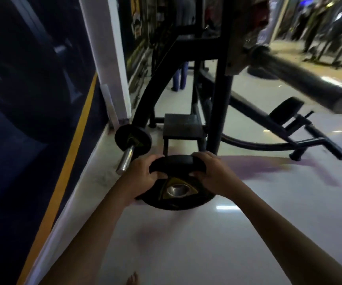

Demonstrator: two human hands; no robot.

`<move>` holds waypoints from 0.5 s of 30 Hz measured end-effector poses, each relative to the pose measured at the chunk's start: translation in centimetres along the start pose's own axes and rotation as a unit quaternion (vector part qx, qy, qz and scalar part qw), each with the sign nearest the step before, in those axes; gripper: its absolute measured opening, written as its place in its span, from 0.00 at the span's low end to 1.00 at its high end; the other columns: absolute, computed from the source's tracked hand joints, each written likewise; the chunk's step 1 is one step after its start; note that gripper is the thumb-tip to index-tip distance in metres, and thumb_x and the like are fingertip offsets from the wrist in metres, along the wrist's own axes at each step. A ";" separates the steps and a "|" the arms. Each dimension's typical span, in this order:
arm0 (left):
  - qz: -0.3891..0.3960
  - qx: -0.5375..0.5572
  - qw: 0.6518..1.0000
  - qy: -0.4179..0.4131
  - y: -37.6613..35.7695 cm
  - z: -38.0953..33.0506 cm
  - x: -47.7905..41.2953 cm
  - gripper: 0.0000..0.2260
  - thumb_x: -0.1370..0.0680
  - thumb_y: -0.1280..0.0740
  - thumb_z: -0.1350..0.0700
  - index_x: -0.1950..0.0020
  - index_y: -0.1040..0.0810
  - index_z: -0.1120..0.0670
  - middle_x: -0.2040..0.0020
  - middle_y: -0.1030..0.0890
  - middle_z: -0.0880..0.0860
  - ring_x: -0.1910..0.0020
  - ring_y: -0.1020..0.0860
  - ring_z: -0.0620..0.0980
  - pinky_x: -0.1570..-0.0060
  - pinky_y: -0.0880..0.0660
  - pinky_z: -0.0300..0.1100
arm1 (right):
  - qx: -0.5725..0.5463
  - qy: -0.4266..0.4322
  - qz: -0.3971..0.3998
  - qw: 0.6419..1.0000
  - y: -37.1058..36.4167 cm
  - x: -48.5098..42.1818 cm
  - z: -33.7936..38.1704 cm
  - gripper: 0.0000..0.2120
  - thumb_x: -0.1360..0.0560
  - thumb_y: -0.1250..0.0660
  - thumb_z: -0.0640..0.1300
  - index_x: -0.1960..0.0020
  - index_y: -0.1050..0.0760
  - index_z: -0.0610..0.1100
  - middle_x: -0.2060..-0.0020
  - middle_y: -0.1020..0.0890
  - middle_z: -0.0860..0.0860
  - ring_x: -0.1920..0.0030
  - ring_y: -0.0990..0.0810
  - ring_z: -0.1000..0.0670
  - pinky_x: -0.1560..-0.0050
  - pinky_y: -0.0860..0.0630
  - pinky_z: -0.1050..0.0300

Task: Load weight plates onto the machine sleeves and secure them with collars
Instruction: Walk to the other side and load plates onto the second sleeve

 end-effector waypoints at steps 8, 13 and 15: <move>0.032 -0.002 0.981 -0.190 -1.7 -16.9 -2.2 0.19 0.31 0.27 0.60 0.41 0.24 0.56 0.46 0.21 0.54 0.46 0.24 0.49 0.44 0.28 0.44 | 0.051 -0.017 -0.126 0.991 15.9 7.7 0.2 0.21 0.32 0.28 0.40 0.40 0.28 0.43 0.49 0.24 0.47 0.48 0.25 0.46 0.48 0.28 0.54; 0.027 0.004 0.966 -0.258 -2.0 -24.1 -4.7 0.17 0.31 0.27 0.57 0.43 0.23 0.53 0.53 0.21 0.46 0.52 0.25 0.41 0.55 0.32 0.25 | 0.091 -0.013 -0.175 0.980 23.5 9.4 0.2 0.22 0.32 0.27 0.38 0.40 0.28 0.43 0.52 0.26 0.51 0.53 0.27 0.51 0.58 0.34 0.67; 0.033 0.010 0.962 -0.270 -2.6 -26.7 -6.2 0.18 0.31 0.27 0.56 0.43 0.23 0.52 0.53 0.21 0.46 0.52 0.24 0.43 0.54 0.30 0.30 | 0.097 -0.018 -0.189 0.977 26.3 9.5 -0.6 0.21 0.32 0.28 0.36 0.41 0.27 0.43 0.54 0.25 0.51 0.54 0.26 0.51 0.60 0.32 0.68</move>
Point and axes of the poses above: each hand's wrist, its own x-axis away from the middle knuckle, its own y-axis out of the back of the hand, z = x × y, the point moved 3 cm from there along -x, towards the middle knuckle
